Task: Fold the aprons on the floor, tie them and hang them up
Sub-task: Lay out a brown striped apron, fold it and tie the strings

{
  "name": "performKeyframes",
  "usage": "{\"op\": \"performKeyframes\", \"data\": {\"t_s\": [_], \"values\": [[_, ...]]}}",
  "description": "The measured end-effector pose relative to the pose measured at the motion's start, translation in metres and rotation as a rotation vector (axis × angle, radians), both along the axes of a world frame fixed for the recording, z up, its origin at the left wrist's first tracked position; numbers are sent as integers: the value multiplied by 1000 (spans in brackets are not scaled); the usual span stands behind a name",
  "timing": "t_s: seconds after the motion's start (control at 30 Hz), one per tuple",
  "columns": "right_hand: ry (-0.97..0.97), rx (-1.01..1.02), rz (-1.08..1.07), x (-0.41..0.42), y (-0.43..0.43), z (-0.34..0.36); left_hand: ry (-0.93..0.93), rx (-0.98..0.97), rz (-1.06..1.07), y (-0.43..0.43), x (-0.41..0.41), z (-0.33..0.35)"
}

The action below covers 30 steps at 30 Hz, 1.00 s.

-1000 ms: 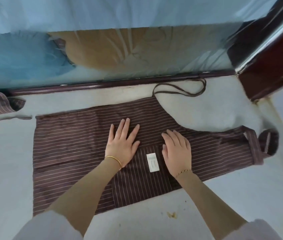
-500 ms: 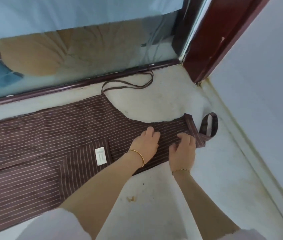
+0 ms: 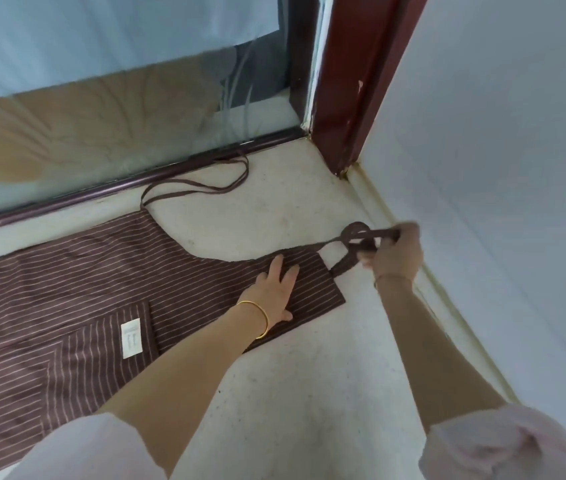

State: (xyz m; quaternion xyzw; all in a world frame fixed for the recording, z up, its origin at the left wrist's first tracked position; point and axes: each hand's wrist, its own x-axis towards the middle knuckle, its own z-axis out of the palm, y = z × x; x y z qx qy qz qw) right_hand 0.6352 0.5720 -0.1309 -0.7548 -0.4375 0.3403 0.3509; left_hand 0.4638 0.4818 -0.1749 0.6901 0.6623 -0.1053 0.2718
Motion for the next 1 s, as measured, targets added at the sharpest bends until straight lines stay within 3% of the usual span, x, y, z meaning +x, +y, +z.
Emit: {"op": "performKeyframes", "data": {"t_s": [0.1, 0.3, 0.47, 0.7, 0.83, 1.0], "values": [[-48, 238, 121, -5, 31, 38, 38, 2, -23, 0, 1, 2], [-449, 580, 358, -15, 56, 88, 52, -8, -23, 4, 3, 4], [-729, 903, 425, -23, 65, 103, 29, -9, -15, 2, 3, 7], [-817, 782, 380, -15, 78, 93, 13, 52, -18, -6, 3, 4], [-856, 856, 373, -15, 81, 95, 17, 138, -36, -14, 2, 1], [-906, 868, 522, -26, 85, 107, 64, 71, -155, -11, 5, -2]]}}
